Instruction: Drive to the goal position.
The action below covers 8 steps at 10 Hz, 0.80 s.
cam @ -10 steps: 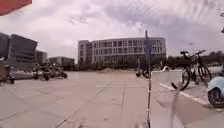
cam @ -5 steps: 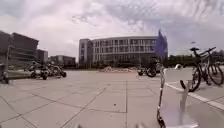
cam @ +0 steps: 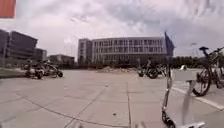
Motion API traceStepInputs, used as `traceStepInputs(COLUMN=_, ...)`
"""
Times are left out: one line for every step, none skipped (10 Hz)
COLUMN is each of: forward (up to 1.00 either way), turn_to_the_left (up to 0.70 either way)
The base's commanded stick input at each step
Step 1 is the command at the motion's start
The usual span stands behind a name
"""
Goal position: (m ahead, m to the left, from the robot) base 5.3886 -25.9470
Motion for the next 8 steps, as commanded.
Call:
traceStepInputs(forward=0.70, turn_to_the_left=-0.07)
traceStepInputs(forward=0.70, turn_to_the_left=-0.01)
traceStepInputs(forward=0.70, turn_to_the_left=0.00)
traceStepInputs(forward=0.70, turn_to_the_left=0.00)
traceStepInputs(forward=0.70, turn_to_the_left=0.00)
traceStepInputs(forward=0.70, turn_to_the_left=0.00)
traceStepInputs(forward=0.70, turn_to_the_left=0.00)
traceStepInputs(forward=0.70, turn_to_the_left=0.00)
